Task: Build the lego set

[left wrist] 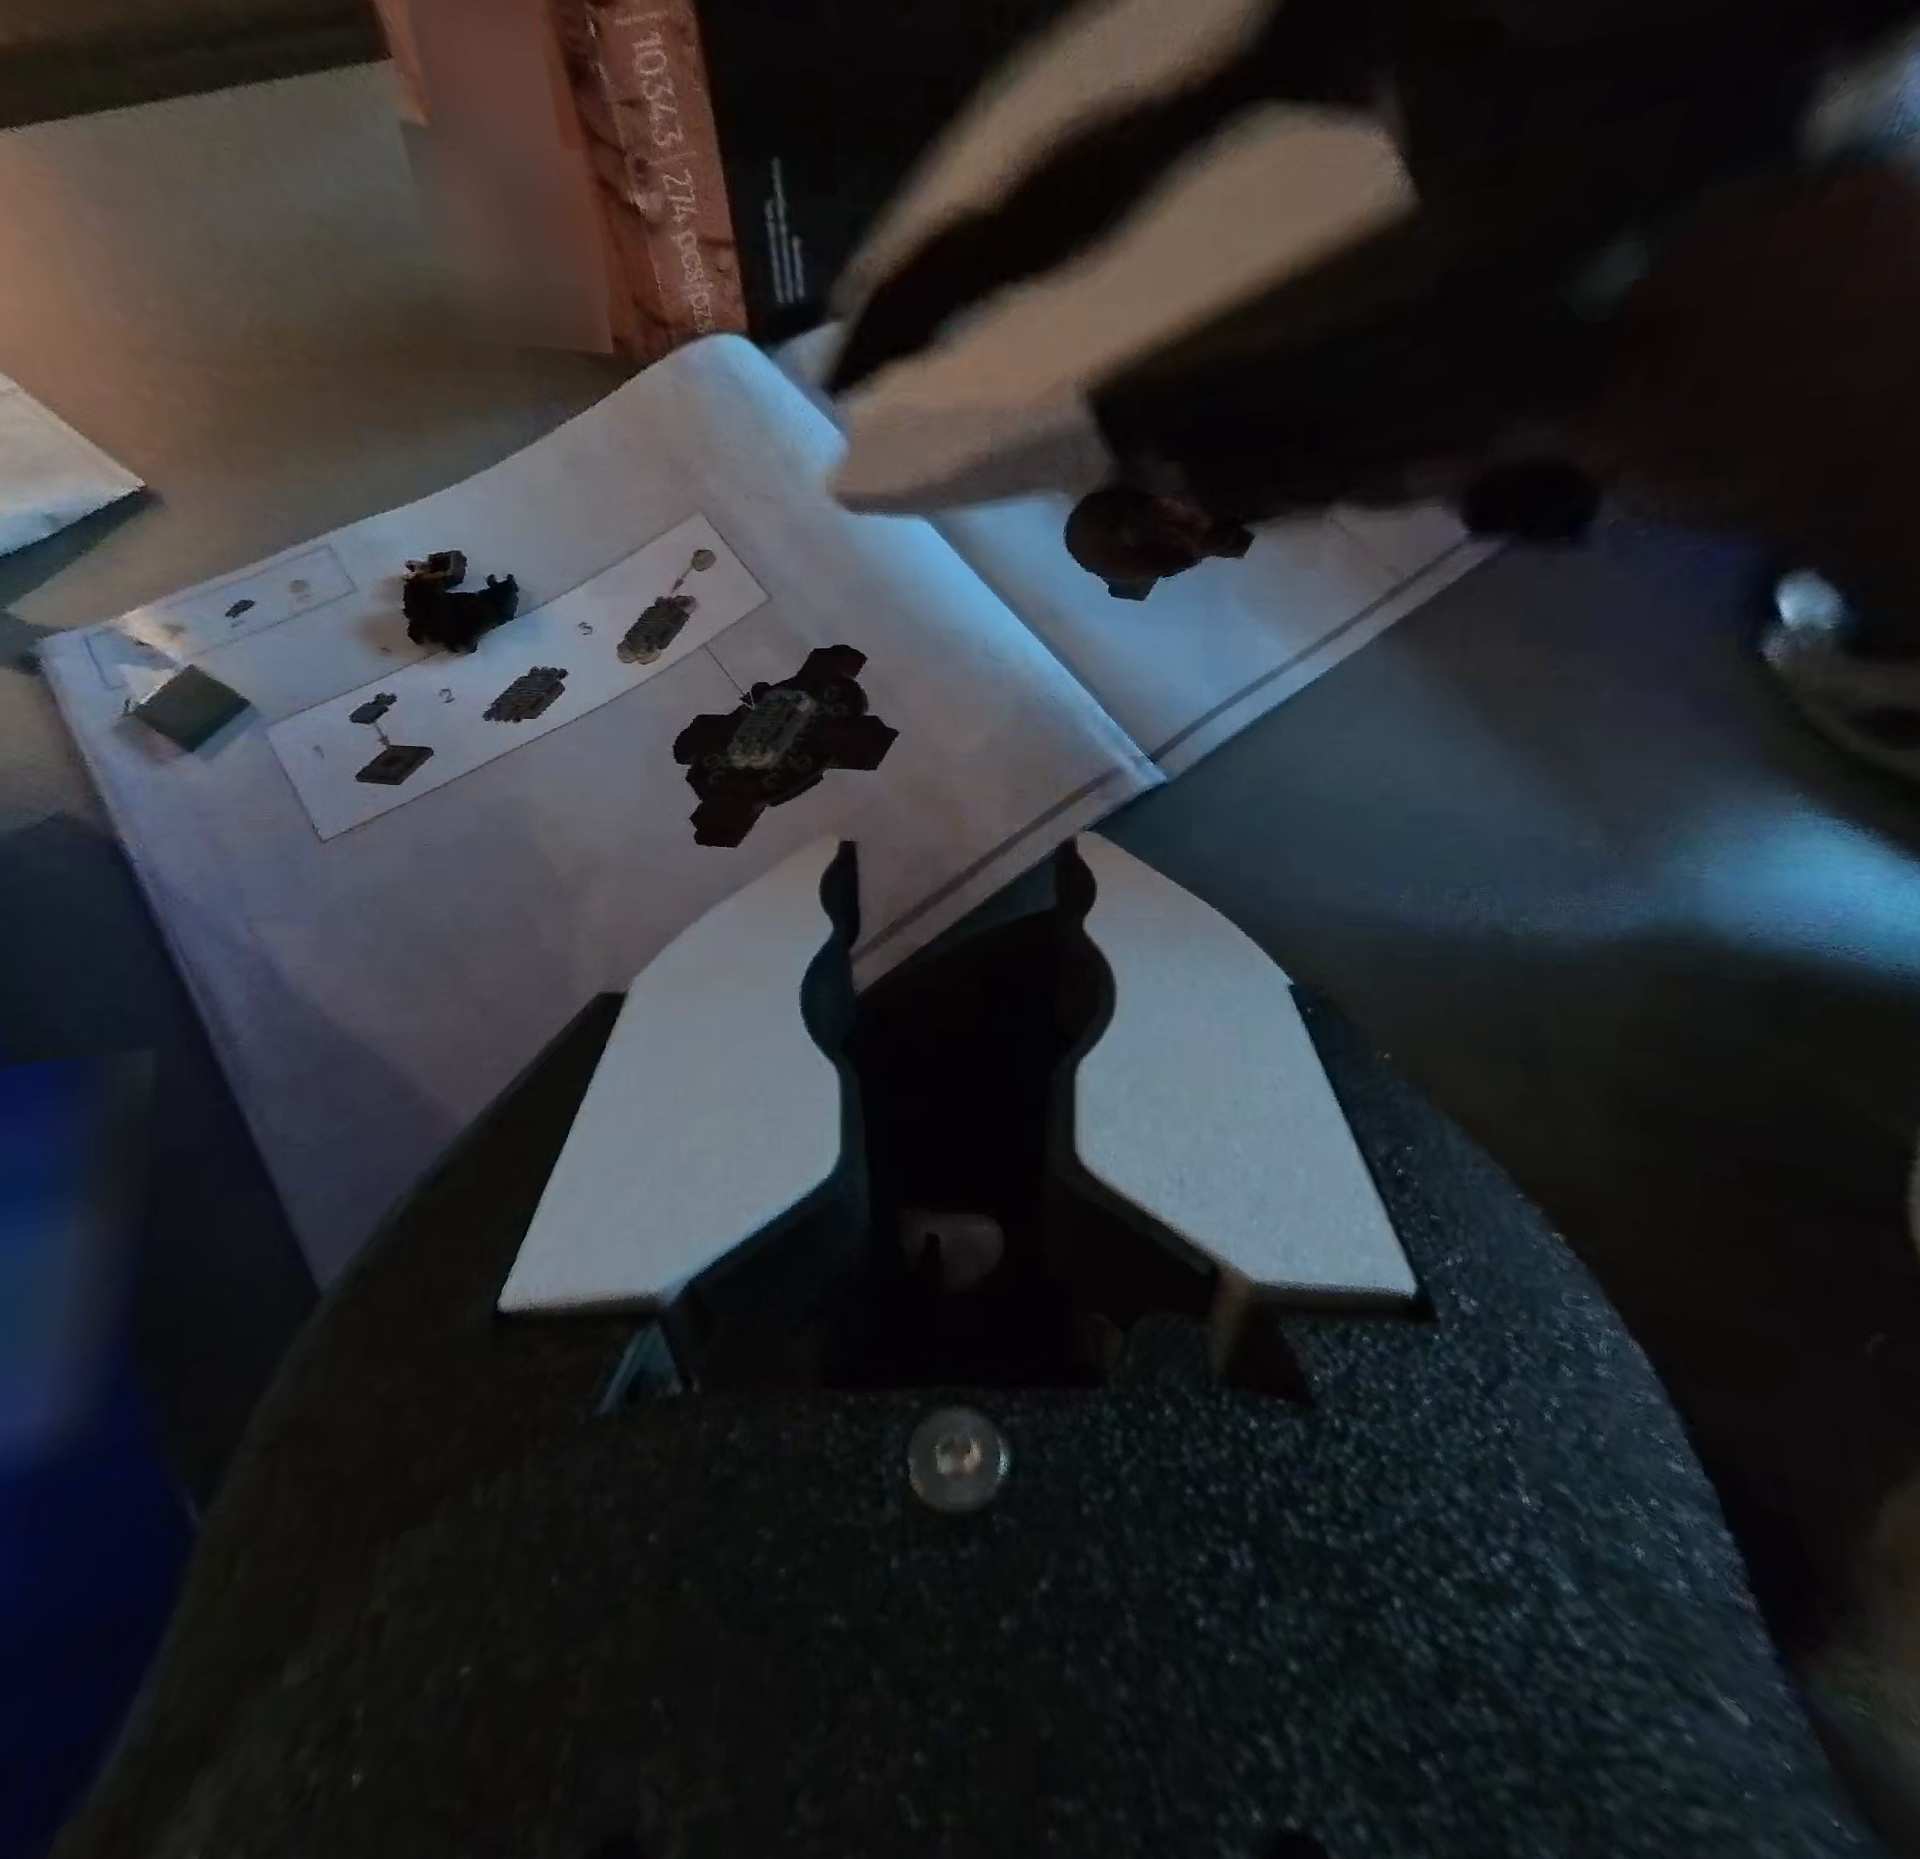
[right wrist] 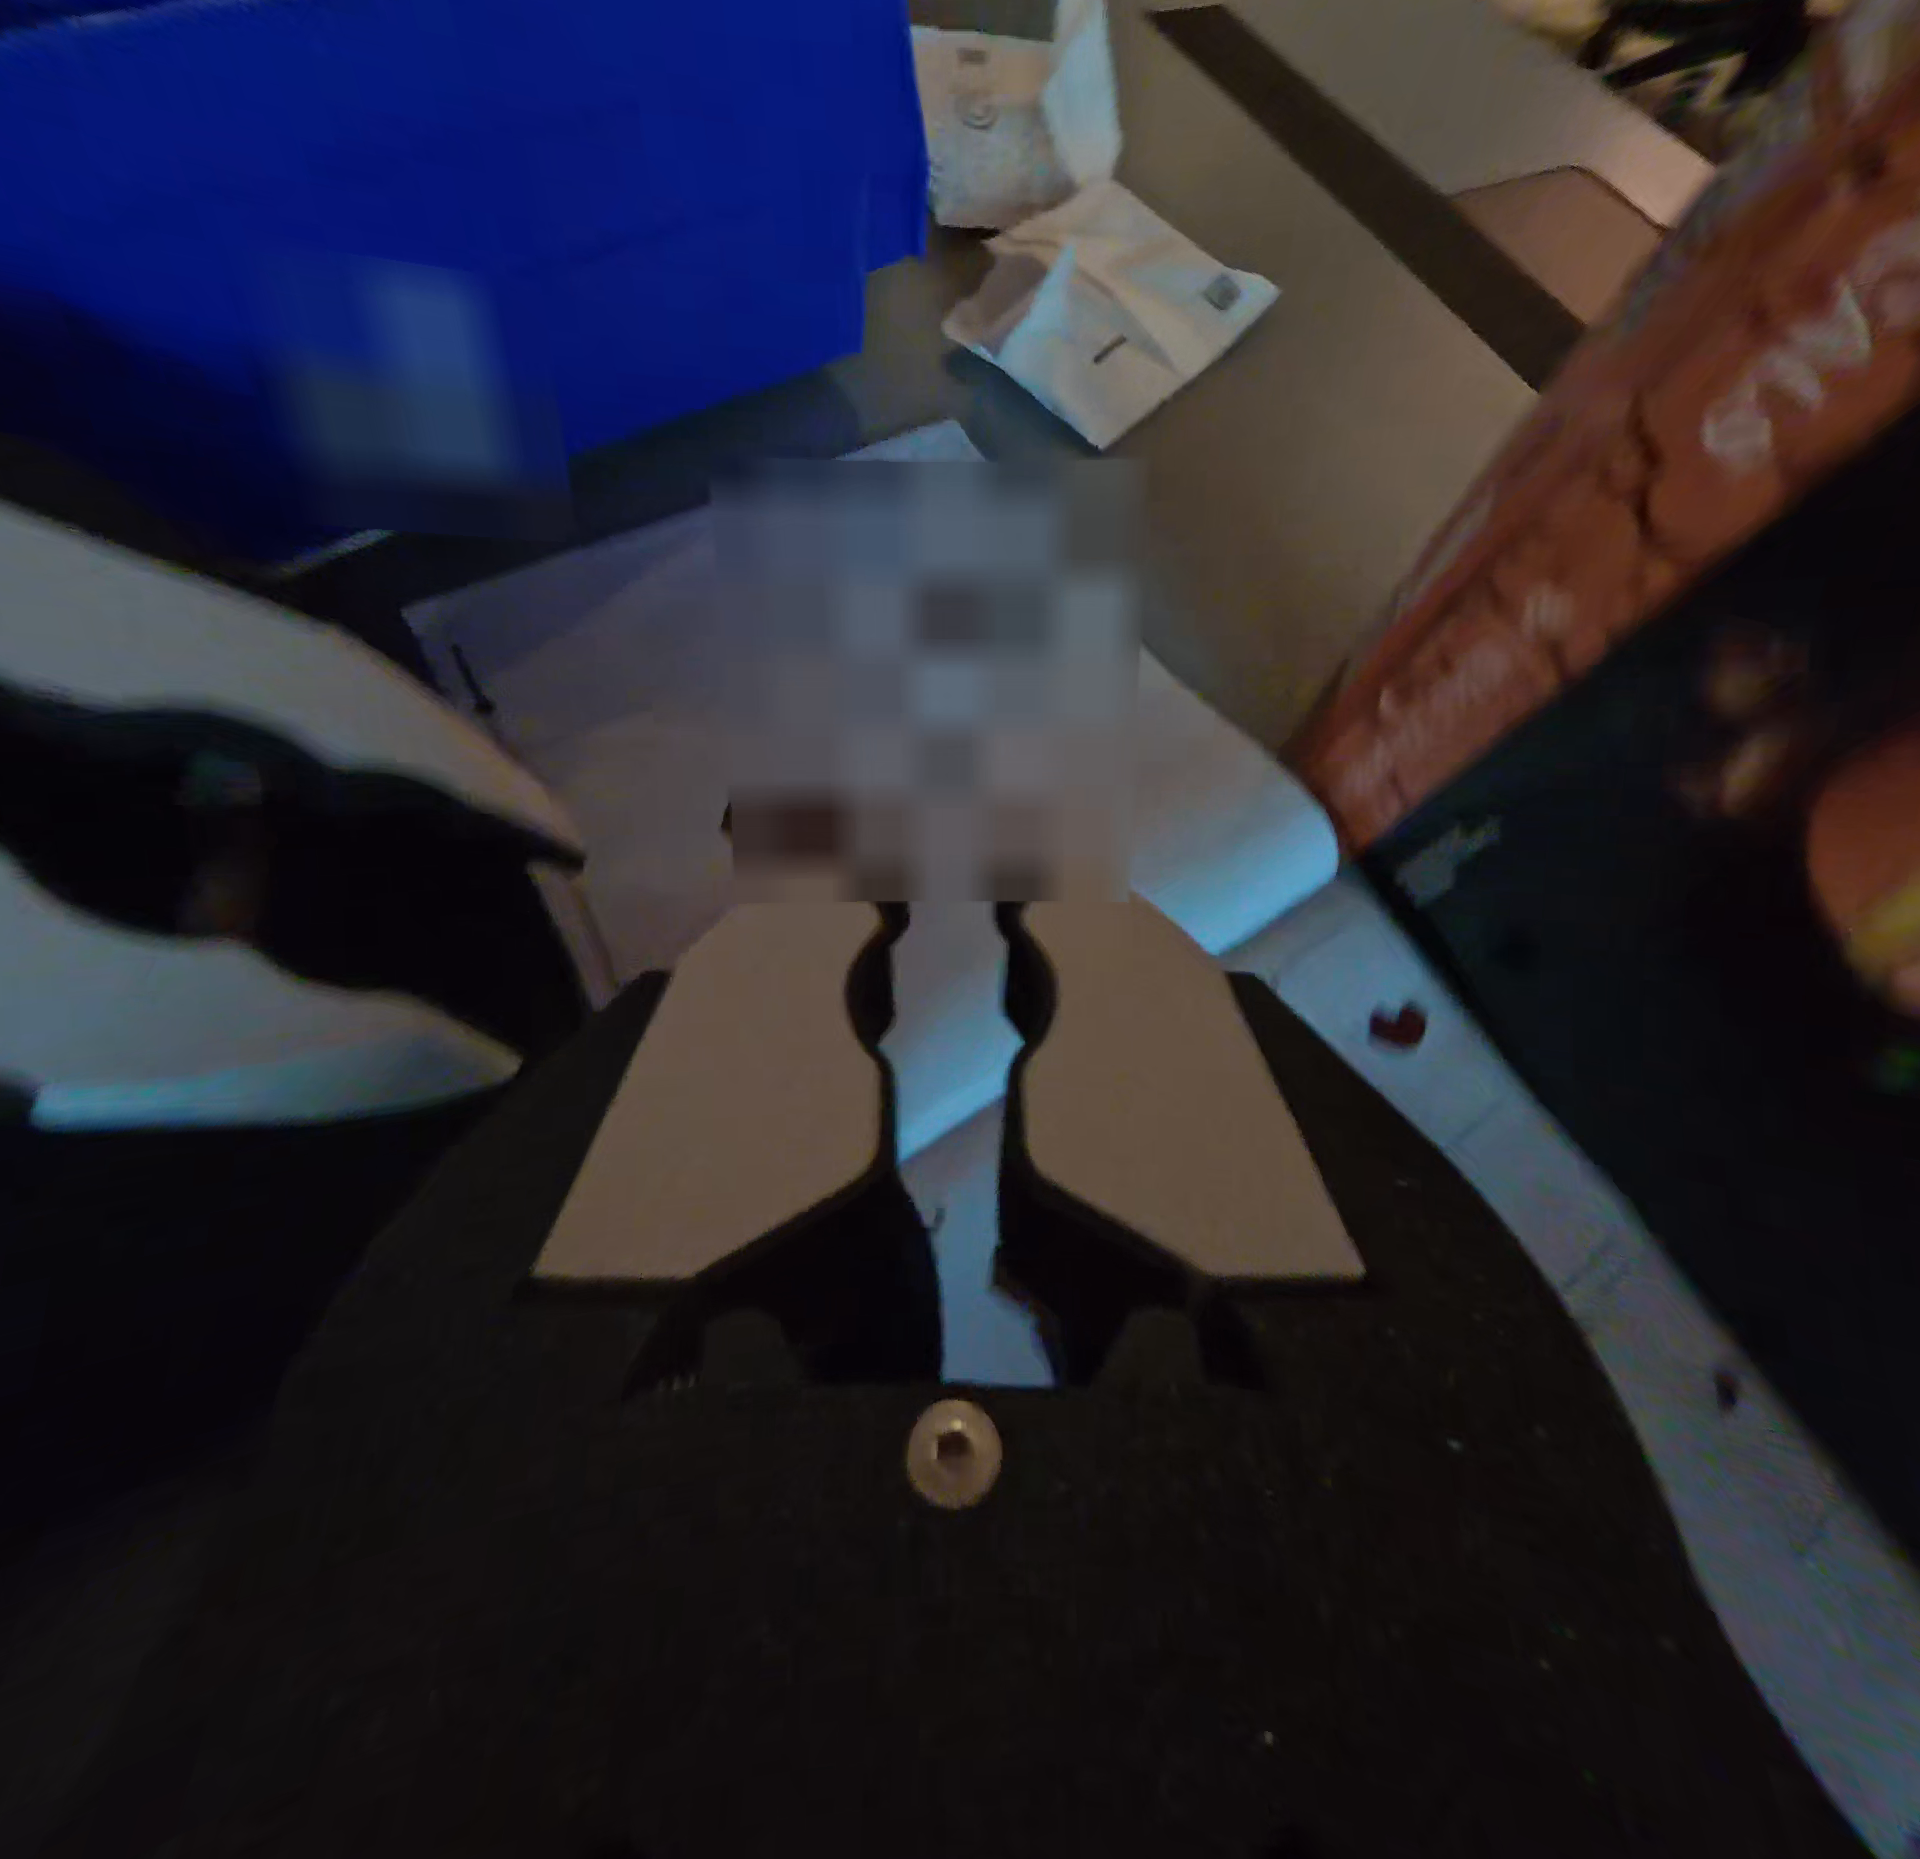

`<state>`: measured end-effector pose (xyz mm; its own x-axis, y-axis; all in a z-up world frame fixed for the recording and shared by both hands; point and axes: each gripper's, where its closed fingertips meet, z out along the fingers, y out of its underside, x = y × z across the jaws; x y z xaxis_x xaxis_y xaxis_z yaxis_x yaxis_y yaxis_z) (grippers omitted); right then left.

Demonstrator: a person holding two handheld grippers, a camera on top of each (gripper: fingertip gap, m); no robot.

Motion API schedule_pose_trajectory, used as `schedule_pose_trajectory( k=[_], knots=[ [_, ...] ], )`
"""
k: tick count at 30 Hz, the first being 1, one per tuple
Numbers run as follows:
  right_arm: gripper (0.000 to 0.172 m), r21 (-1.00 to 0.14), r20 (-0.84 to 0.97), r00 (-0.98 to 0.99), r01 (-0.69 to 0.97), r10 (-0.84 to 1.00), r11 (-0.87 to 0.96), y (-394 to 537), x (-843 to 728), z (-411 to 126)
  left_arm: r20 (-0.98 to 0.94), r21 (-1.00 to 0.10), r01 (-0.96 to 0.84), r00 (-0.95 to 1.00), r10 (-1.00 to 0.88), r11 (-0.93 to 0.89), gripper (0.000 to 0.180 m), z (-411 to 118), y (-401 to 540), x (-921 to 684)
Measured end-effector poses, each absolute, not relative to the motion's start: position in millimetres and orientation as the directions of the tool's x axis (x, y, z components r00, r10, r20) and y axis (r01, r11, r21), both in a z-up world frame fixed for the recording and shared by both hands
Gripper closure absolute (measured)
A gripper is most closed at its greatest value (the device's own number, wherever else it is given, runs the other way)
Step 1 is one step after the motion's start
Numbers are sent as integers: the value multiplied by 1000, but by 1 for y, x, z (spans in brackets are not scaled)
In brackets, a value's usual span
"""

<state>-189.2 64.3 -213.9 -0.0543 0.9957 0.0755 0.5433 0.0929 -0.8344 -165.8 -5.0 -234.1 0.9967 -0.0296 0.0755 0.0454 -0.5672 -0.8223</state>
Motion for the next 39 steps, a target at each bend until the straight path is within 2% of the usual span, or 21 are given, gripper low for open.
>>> schedule_pose_trajectory(
  k=[3, 7, 11, 16, 25, 39],
  knots=[
    [169, -855, 92, 5, 512, 996, 76, 60, -176, -224, 102, -829, 69, 994, -28, -555, 139, -233, -5, -167],
    [171, -851, 151, 22, 512, 988, 119, 60, -172, -234, 142, -818, 102, 989, -28, -567, 138, -236, -5, -167],
    [171, -854, 80, 24, 517, 997, 56, 56, -175, -244, 169, -816, 138, 986, -3, -561, 157, -236, -5, -170],
    [171, -829, 91, 15, 555, 996, 68, 58, -175, -250, 178, -817, 153, 984, 9, -555, 176, -236, -6, -172],
    [171, -768, 143, -12, 629, 990, 119, 55, -175, -263, 258, -806, 220, 966, 9, -549, 176, -236, -6, -174],
    [171, -759, 91, -13, 646, 996, 78, 54, -176, -267, 260, -800, 233, 965, 30, -552, 179, -237, -6, -176]
  ],
)
